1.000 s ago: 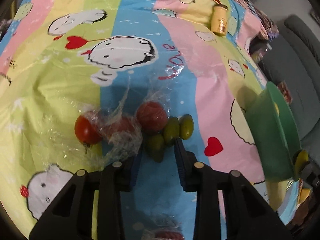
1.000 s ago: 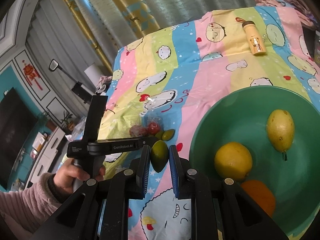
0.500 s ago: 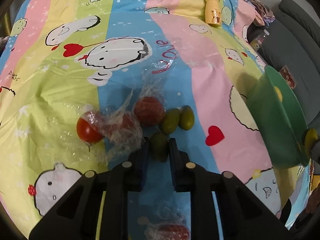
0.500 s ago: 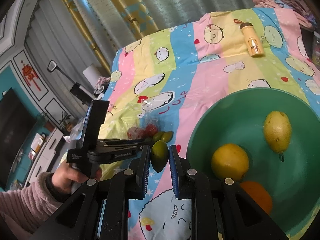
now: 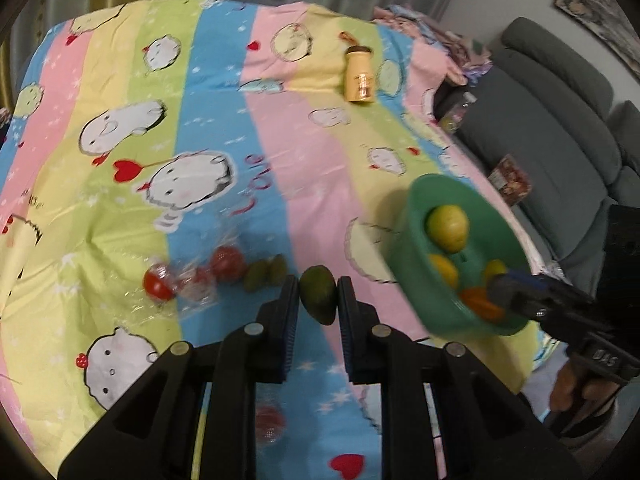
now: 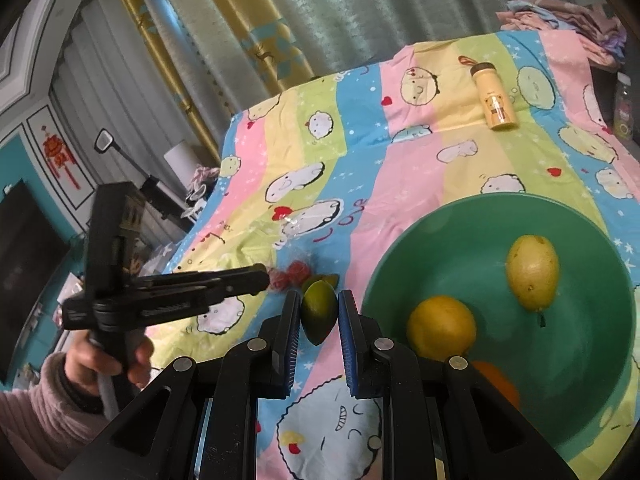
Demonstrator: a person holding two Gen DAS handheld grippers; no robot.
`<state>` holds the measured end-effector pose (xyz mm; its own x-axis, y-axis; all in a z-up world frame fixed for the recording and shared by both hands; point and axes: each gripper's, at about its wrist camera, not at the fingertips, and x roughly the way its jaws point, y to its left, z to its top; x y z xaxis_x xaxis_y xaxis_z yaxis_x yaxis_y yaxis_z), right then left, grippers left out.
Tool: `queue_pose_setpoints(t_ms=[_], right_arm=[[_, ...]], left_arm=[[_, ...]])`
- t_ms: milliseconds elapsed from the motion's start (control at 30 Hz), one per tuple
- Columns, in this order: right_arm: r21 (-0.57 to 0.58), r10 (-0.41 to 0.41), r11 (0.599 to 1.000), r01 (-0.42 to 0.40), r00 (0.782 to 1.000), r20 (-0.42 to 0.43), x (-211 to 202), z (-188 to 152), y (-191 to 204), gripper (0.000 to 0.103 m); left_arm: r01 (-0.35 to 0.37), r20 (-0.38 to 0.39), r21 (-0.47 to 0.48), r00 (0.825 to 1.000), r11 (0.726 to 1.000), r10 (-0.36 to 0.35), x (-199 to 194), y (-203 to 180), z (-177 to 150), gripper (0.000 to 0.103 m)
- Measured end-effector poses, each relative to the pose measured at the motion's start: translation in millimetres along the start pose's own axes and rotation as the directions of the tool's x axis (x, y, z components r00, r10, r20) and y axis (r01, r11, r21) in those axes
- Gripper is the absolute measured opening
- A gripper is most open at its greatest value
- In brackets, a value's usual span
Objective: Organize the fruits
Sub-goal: 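Carry the green olive with the right tool over the bowl, then release the olive into the bowl by opening the right tool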
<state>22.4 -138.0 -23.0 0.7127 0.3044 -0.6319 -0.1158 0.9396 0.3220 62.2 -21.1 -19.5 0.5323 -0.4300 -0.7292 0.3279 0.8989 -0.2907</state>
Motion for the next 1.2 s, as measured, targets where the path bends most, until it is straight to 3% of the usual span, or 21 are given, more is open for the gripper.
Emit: queue_pose_setpoints(t_ms=[200,567,900,1200], right_arm=[[0.026,-0.032,0.999,0.031,0.999,0.029,-12.4,0.4,-14.5,0.021],[0.083,-0.129,0.989,0.125,0.991,0.043,-29.2,-6.9,-51.0,0.021],[0.132,-0.154,0.98,0.151,0.988,0.008,-27.6,-14.8,-74.2,0.021],[0.145,-0.166,0.976,0.165,0.986,-0.001,-26.4,-15.7,-76.5,0.021]], left_arm=[[0.06,0.006,0.044,0.998,0.997,-0.06,0.1,-31.4,10.8,0.019],[0.134,-0.053,0.147,0.99,0.98,-0.127,32.9,-90.8,21.8,0.019],[0.123,-0.129,0.211,0.987,0.97,-0.097,62.5,-114.8,13.7,0.019],[0.093,-0.135,0.227,0.989,0.969,-0.063,67.7,-115.6,10.7,0.019]])
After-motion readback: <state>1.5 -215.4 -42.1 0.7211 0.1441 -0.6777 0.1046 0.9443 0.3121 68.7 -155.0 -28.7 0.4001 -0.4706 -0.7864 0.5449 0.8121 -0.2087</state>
